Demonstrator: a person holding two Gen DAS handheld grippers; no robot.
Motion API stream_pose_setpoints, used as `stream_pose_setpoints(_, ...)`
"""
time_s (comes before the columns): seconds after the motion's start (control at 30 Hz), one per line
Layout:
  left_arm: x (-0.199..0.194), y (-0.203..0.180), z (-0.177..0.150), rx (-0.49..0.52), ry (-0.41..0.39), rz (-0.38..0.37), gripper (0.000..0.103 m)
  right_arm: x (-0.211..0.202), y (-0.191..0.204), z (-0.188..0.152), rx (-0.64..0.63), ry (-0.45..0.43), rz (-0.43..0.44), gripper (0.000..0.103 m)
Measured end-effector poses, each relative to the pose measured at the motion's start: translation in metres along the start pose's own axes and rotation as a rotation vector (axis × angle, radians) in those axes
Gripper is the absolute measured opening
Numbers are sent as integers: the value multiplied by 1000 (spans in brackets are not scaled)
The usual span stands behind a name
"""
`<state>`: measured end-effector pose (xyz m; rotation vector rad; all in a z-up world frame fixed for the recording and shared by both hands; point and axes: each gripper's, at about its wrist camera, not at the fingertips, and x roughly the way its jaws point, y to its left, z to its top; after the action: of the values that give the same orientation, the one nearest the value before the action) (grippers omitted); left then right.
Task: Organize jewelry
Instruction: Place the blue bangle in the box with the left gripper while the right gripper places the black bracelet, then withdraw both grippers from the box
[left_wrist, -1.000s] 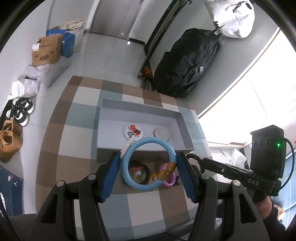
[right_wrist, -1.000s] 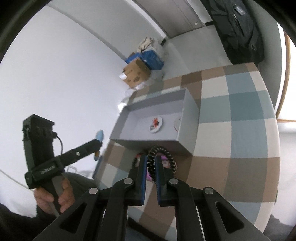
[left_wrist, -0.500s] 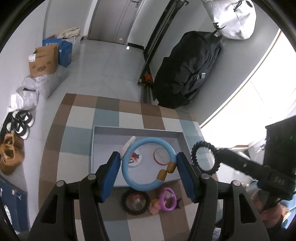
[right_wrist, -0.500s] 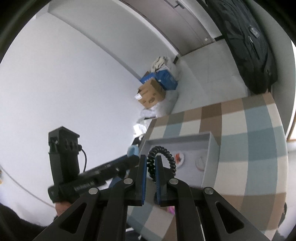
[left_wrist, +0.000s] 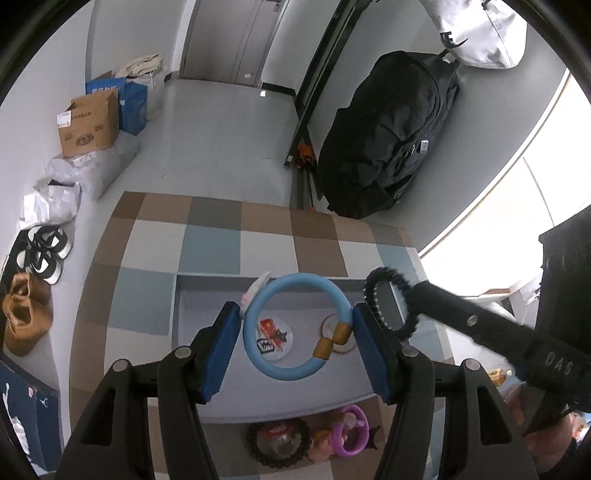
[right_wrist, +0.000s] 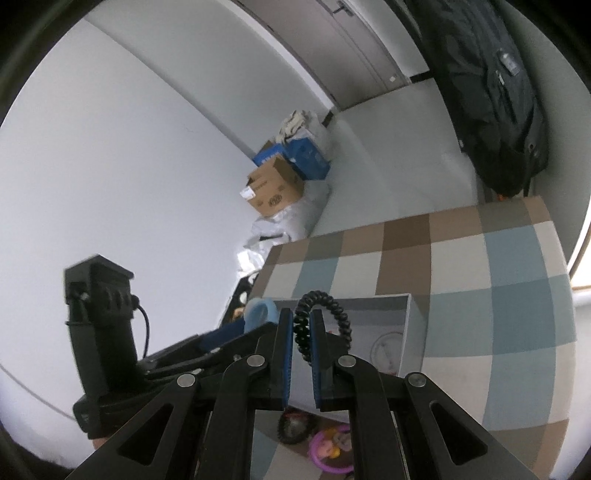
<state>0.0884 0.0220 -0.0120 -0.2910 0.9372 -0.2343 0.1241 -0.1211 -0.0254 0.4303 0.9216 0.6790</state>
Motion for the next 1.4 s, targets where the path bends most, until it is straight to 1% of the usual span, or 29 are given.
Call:
stream_pose_setpoints(0.07,2,-1,1,3,11,-16,58,1,-1,-1,14,2,-16,11)
stream_pose_setpoints(0.1,2,-3,1,9,15,-27,59,1,-2,-1,18,1,-9,12)
stream_pose_setpoints(0.13,2,-4,1,21,16,-39,65,0,-2,-1,14,-3,-2,14)
stream_pose_setpoints(0.17,1,-6,0,34,8,-36,69,-3,-2,0,10,-10,-7,28)
stream_pose_setpoints(0.2,-2,-7,0,45,-14,-27,75,-4,-2,0,9,-19,-10,44)
stream_pose_setpoints(0.23,-4,-7,-1,51,-28,-24,79,-9,-3,0,9,-44,-10,52)
stream_pose_setpoints(0.27,-6,-7,-1,53,-36,-17,79,-15,-4,0,9,-68,-13,63)
stream_pose_setpoints(0.3,-6,-7,0,51,-38,-12,79,-20,-5,1,13,-88,-17,68)
stream_pose_setpoints(0.33,-7,-5,-1,46,-37,-9,79,-23,-6,2,16,-96,-19,70)
stream_pose_setpoints(0.4,-6,-3,-1,32,-35,1,79,-29,-10,1,28,-111,-29,84)
stream_pose_setpoints(0.5,-5,-2,-2,23,-38,26,79,-31,-13,-1,34,-103,-43,88)
stream_pose_setpoints(0.63,-10,-2,-4,27,-56,56,79,-30,-13,-7,11,-84,-61,92)
stream_pose_setpoints(0.7,-15,-3,-5,32,-75,72,79,-31,-11,-10,-5,-81,-70,98)
stream_pose_setpoints(0.8,-22,-3,-7,44,-103,100,79,-33,-8,-15,-25,-84,-88,103)
stream_pose_setpoints(0.97,-34,4,-12,41,-151,154,80,-38,-5,-21,-42,-92,-102,103)
stream_pose_setpoints(1.07,-37,10,-18,39,-171,153,80,-40,-1,-25,-66,-98,-124,103)
stream_pose_setpoints(1.23,-40,15,-28,14,-168,162,80,-43,4,-36,-103,-94,-149,103)
stream_pose_setpoints(1.33,-44,12,-34,26,-177,184,80,-44,7,-43,-129,-86,-166,103)
stream_pose_setpoints(1.4,-48,11,-38,29,-181,185,81,-44,9,-48,-142,-80,-175,103)
